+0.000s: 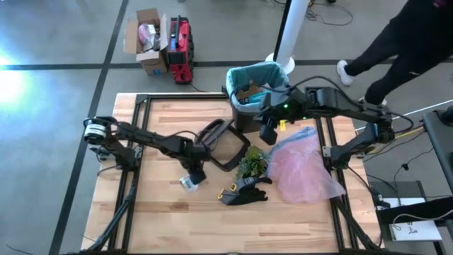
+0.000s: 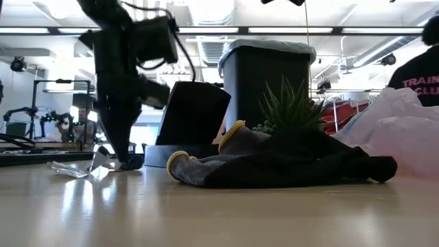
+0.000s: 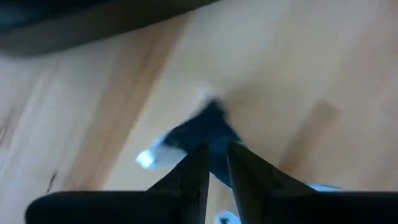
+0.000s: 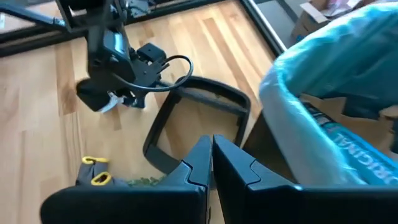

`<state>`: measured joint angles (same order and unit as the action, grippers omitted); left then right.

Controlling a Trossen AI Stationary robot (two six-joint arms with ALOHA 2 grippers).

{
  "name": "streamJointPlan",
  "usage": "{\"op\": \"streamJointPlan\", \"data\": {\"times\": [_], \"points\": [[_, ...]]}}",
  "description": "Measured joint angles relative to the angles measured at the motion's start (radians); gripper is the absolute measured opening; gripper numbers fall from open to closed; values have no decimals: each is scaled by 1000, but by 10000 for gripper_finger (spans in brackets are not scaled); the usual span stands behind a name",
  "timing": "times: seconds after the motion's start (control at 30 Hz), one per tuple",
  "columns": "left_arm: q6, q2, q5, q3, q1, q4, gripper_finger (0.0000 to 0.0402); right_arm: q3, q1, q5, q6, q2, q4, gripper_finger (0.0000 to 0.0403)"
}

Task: Place trash/remove bag and relplace
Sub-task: Move the white papers to the center of the table, then put the white paper into the trash bin

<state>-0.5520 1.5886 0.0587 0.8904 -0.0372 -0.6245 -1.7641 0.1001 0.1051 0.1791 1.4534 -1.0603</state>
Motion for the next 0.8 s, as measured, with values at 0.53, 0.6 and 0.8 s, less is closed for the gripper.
{"op": "streamJointPlan", "data": {"times": [0.53, 0.6, 0.8], "points": [[115, -105, 30, 123, -179, -100, 43, 0, -185, -2, -10, 145, 224, 61], [87, -150, 7, 119, -194, -119, 43, 0, -206, -2, -7, 170, 263, 78], [16, -285, -79, 88, -235, -185, 43, 0, -267, -1, 16, 263, 387, 123]]}}
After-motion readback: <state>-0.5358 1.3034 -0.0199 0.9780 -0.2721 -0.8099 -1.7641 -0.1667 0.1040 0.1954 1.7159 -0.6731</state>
